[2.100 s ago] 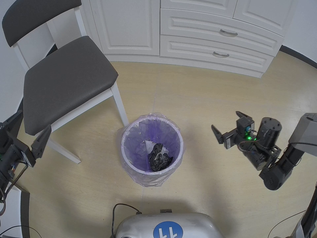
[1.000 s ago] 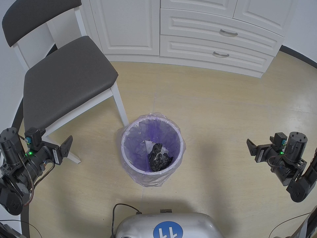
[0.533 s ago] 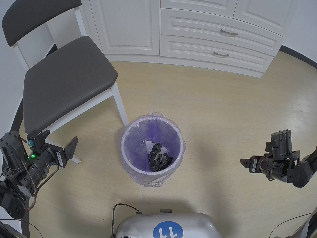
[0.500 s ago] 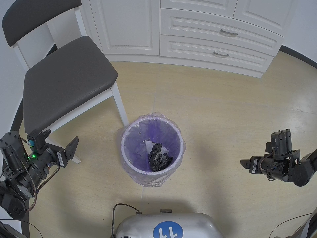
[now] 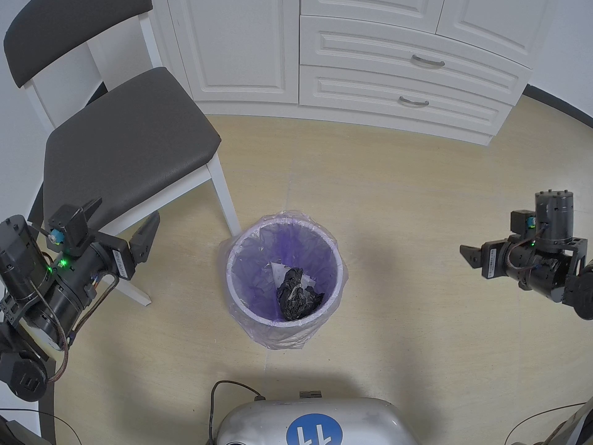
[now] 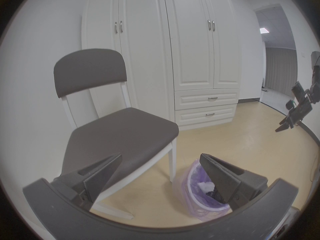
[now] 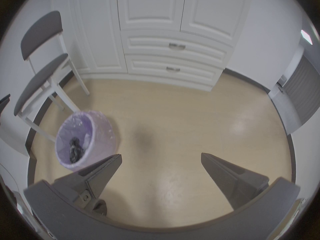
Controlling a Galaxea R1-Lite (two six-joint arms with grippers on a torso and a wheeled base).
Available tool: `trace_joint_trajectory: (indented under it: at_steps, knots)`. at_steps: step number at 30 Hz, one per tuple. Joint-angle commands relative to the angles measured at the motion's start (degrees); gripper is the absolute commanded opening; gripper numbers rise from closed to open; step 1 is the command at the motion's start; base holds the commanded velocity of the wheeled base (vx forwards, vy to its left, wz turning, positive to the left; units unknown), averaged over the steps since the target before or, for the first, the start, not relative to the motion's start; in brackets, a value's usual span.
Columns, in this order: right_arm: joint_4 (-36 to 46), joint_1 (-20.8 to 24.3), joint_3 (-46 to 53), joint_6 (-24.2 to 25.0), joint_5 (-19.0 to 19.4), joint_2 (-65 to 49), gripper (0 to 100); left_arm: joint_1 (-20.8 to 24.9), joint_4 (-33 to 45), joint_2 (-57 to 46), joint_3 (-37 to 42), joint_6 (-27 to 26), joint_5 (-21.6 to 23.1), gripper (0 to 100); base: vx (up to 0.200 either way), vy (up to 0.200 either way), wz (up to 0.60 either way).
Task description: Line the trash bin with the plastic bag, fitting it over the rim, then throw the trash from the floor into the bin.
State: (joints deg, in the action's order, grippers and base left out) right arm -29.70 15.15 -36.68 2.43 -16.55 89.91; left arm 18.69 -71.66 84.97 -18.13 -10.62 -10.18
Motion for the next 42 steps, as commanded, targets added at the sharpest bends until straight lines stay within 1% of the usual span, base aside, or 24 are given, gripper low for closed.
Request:
trace_joint_trajectory:
  at_steps: [1,3,7,13,16,18,20,21,22,25,26,28,29,31,33,36,37,42]
  knots:
    - [-0.1,0.3,0.0,-0.6,-1.6,-10.3,100,0.5,-0.1,-5.7,-0.2,-1.2,-1.9,100,0.000,0.000,0.00]
    - [-0.5,0.2,1.5,-0.5,-1.8,-13.4,100,0.5,-0.1,-7.4,0.5,-1.2,-1.9,100,0.000,0.000,0.00]
    - [-0.2,-1.0,5.7,-0.6,-2.1,-24.0,100,0.5,0.0,-12.9,2.1,-1.3,-1.9,100,0.000,0.000,0.00]
    - [0.1,-6.3,10.5,-0.6,-2.1,-38.7,100,0.4,0.2,-19.3,1.6,-1.4,-2.1,100,0.000,0.000,0.00]
    - [0.2,-7.9,11.4,-0.6,-2.2,-43.1,100,0.0,1.4,-22.0,1.3,-1.4,-2.1,100,0.000,0.000,0.00]
    - [0.3,-10.4,10.8,-0.8,-2.1,-47.8,100,-0.2,5.4,-25.9,0.4,-1.4,-2.1,100,0.000,0.000,0.00]
    - [0.3,-10.9,10.4,-0.8,-2.1,-48.5,100,-0.4,6.6,-26.9,-0.1,-1.4,-2.1,100,0.000,0.000,0.00]
    - [1.3,-12.0,8.8,-1.1,-2.1,-50.4,100,-1.4,10.5,-29.2,-1.6,-1.4,-2.1,100,0.000,0.000,0.00]
    - [2.3,-12.3,7.9,-1.2,-2.0,-51.3,100,-2.1,12.6,-30.4,-2.6,-1.4,-2.1,100,0.000,0.000,0.00]
    - [7.1,-12.3,4.1,-1.1,-1.7,-54.0,100,-3.6,19.0,-33.9,-6.1,-1.5,-2.0,100,0.000,0.000,0.00]
    - [7.1,-12.3,4.1,-1.1,-1.7,-54.0,100,-3.6,19.0,-33.9,-6.1,-1.5,-2.0,100,0.000,0.000,0.00]
    - [10.5,-12.3,1.2,-0.9,-1.5,-55.9,100,-4.8,25.3,-37.0,-9.7,-1.5,-2.0,100,0.000,0.000,0.00]
    - [10.5,-12.3,1.2,-0.9,-1.5,-55.9,100,-4.8,25.3,-37.0,-9.7,-1.5,-2.0,100,0.000,0.000,0.00]
    - [11.2,-12.3,-0.3,-0.7,-1.5,-57.9,100,-6.7,31.1,-40.9,-12.5,-1.5,-1.9,100,0.000,0.000,0.00]
    - [11.2,-12.3,-0.7,-0.7,-1.5,-59.7,100,-7.7,34.1,-43.7,-13.6,-1.5,-1.8,100,0.000,0.000,0.00]
    - [11.2,-12.3,-0.5,-0.8,-1.5,-61.9,100,-8.6,36.5,-46.4,-14.2,-1.6,-1.5,100,0.000,0.000,0.00]
    - [11.5,-12.4,-0.1,-0.8,-1.5,-64.2,100,-9.5,38.3,-48.7,-14.7,-1.6,-1.3,100,0.000,0.000,0.00]
    - [11.9,-12.7,0.3,-0.7,-1.5,-69.2,100,-10.6,41.2,-53.7,-15.1,-1.7,-1.2,100,0.000,0.000,0.00]
